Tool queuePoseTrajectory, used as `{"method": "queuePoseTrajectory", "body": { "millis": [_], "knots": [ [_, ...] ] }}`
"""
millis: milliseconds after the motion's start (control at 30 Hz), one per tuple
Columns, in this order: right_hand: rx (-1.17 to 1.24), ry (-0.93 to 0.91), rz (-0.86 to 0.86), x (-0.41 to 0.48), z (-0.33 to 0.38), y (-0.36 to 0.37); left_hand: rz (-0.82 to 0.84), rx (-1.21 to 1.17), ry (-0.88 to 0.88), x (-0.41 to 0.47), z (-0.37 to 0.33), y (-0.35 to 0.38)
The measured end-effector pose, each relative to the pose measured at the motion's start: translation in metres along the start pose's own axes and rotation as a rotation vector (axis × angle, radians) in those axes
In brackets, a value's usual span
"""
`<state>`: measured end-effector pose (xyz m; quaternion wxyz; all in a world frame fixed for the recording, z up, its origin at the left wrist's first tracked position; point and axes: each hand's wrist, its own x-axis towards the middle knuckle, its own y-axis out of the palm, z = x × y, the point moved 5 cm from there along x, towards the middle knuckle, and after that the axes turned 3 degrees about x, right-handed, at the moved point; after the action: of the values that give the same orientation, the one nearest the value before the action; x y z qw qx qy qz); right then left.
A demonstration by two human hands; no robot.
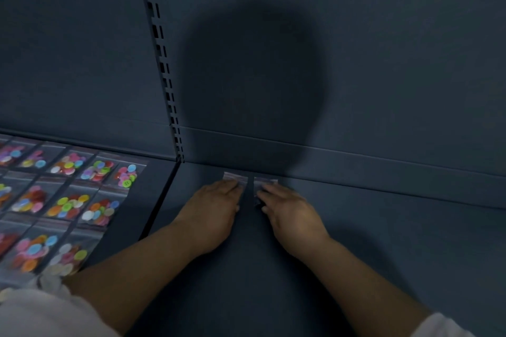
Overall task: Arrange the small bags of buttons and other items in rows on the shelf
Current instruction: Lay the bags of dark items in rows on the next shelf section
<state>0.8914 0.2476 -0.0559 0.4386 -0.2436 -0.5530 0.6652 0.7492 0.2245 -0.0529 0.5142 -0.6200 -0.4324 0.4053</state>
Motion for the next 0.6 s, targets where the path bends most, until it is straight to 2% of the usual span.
{"method": "queuePoseTrajectory", "body": {
  "millis": [600],
  "knots": [
    [0.000,-0.018,0.136,0.0054,0.0006,0.0071,0.043,-0.011,-0.072,0.0033,-0.0014,0.0003]
  ]
}}
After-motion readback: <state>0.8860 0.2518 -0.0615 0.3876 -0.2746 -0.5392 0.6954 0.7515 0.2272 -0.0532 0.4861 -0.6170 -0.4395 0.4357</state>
